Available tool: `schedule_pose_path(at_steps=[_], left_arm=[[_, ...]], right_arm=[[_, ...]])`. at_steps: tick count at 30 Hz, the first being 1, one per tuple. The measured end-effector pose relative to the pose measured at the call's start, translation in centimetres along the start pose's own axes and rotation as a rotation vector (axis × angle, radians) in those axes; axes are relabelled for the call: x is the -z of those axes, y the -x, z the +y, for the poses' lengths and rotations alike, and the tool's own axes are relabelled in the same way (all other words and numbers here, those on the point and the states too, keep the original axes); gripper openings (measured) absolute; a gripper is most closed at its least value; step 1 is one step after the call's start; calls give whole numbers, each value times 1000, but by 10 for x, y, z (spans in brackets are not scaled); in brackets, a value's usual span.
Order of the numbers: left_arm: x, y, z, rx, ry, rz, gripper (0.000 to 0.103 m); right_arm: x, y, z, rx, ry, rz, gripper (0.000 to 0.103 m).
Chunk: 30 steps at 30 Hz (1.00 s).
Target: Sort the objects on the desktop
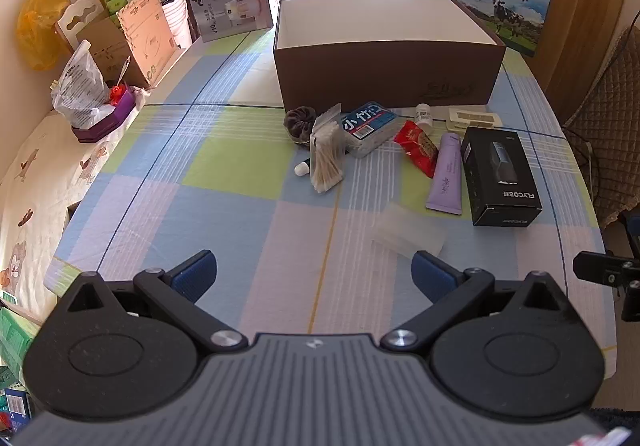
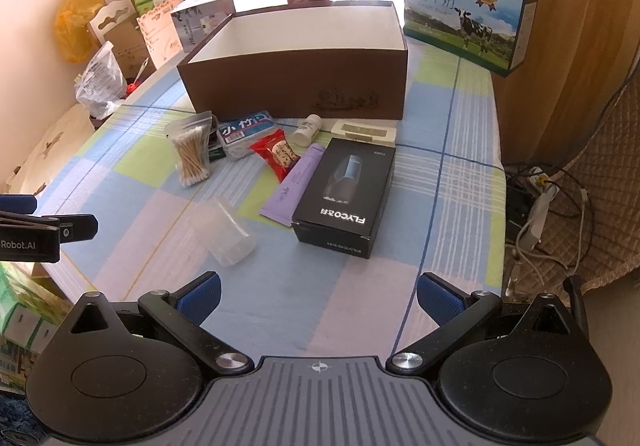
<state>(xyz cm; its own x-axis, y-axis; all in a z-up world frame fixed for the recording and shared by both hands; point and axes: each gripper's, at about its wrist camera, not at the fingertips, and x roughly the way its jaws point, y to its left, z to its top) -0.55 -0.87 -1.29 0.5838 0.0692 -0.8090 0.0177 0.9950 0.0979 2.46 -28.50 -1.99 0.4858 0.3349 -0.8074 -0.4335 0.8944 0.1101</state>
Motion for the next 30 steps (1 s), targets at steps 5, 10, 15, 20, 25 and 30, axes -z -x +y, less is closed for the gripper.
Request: schedule_pose_path(at_steps=[5,10,15,20,25,30], left_arm=[[0,-1,1,-1,3,2,102],[0,-1,1,-2,4,2,102],[1,-1,1,-1,4,2,102],[1,-3,1,0,4,4,102],[-3,-8,0,1,1,14,102],[-8,-12,-1,0,-4,25,102]], right_arm=[[-1,-2,0,-5,4,2,101],[-2,-3,-1,-6,5,4,101],[-2,-3,-1,-7,4,4,101],[-4,-5,-2,-7,4,6,101],[-5,-7,-2,-10,6,10,101],[-10,-12,-4,-13,3,20,101]])
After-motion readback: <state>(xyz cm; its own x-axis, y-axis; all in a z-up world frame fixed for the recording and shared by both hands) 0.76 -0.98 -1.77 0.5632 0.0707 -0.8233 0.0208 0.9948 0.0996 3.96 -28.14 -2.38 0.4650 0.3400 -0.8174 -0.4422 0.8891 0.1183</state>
